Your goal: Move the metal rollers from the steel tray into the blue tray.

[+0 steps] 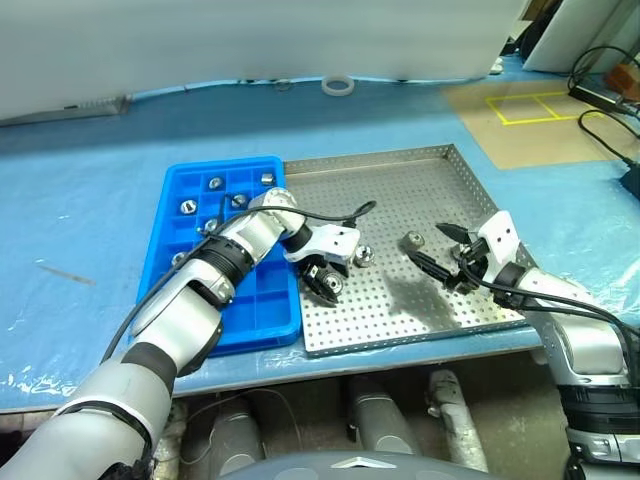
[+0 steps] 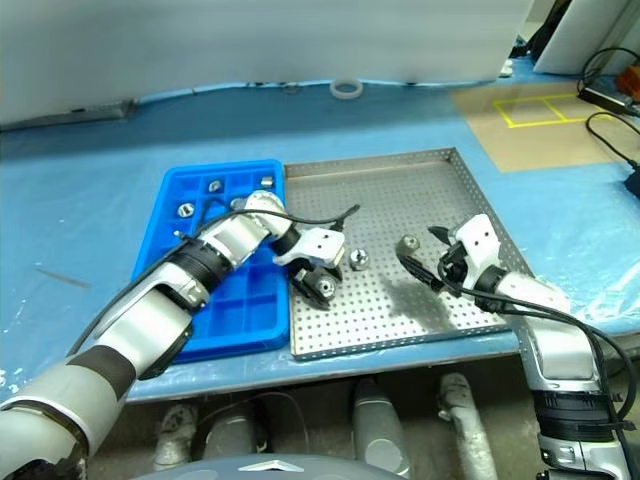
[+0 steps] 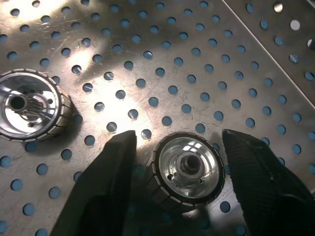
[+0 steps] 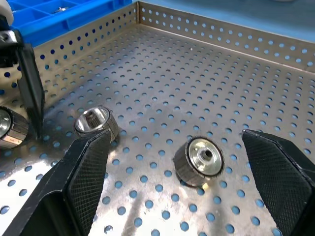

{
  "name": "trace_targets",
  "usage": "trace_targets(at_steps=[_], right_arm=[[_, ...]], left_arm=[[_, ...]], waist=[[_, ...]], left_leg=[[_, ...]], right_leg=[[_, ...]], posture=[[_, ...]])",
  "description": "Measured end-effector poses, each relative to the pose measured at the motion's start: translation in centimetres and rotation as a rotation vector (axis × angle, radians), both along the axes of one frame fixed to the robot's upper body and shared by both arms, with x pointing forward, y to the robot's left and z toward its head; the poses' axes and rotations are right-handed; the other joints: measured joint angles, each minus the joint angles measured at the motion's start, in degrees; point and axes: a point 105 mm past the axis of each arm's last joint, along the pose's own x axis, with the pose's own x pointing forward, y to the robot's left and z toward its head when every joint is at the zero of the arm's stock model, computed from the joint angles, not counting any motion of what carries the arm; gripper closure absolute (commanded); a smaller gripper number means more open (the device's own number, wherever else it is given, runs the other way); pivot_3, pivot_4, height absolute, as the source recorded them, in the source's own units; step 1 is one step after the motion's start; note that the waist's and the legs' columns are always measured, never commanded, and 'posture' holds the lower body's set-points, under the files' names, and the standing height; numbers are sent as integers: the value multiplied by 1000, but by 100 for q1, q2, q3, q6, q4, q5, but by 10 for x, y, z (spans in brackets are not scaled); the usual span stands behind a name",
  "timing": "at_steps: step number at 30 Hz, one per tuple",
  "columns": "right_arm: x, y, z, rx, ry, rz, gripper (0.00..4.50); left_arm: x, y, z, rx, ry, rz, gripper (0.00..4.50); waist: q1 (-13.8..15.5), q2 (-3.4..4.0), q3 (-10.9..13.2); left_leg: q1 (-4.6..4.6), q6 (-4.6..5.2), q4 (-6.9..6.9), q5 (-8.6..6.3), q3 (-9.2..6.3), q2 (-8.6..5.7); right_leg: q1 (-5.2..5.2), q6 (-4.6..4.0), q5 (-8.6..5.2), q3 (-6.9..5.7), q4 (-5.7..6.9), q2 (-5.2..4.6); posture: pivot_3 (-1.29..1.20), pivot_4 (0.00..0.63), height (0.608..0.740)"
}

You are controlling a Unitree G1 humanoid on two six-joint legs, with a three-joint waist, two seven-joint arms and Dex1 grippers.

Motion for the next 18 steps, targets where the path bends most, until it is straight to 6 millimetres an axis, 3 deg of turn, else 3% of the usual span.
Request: trace_targets(at_steps=[2,7,10,13,15,18], right_arm=[[0,1,0,0,0,5,0],[4,3,-1,2,0,13,0],[8,7,-2,5,6,32,0],[15,17,-1,21,10,80,0],[20,24,1,28,7,110,0],[28,33,3,39,7,155,0]], left_arm=[[0,-2,0,5,-5,-17,2792],[-1,-8,3,-42,49,2,2792],[0,-16,27,-248,133,82,2792],[-2,-19,64,-549,228,191,2792],[-4,-13,81,-704,256,267,2792],[0,7,89,-888,241,451,2792]], waist=[[9,0,0],[59,0,0],[87,0,1],[126,0,1],[170,2,2],[248,3,1]], left_leg=[[0,0,0,0,0,0],[-17,12,1,-6,0,-17],[-26,19,5,-10,0,-19],[-24,20,4,-10,0,-14],[-19,19,3,-10,1,-4],[-20,16,2,-8,1,5]], right_leg=[[2,-1,1,0,-1,-1],[-3,-3,2,1,-3,-12],[-7,-5,3,1,-4,-15],[-8,-7,2,0,-2,-15],[-8,-8,2,-2,0,-13],[-6,-8,2,-11,1,-12]], posture=[[-472,150,740],[-429,150,740],[-411,150,740],[-353,150,740],[-276,150,740],[-215,150,740]])
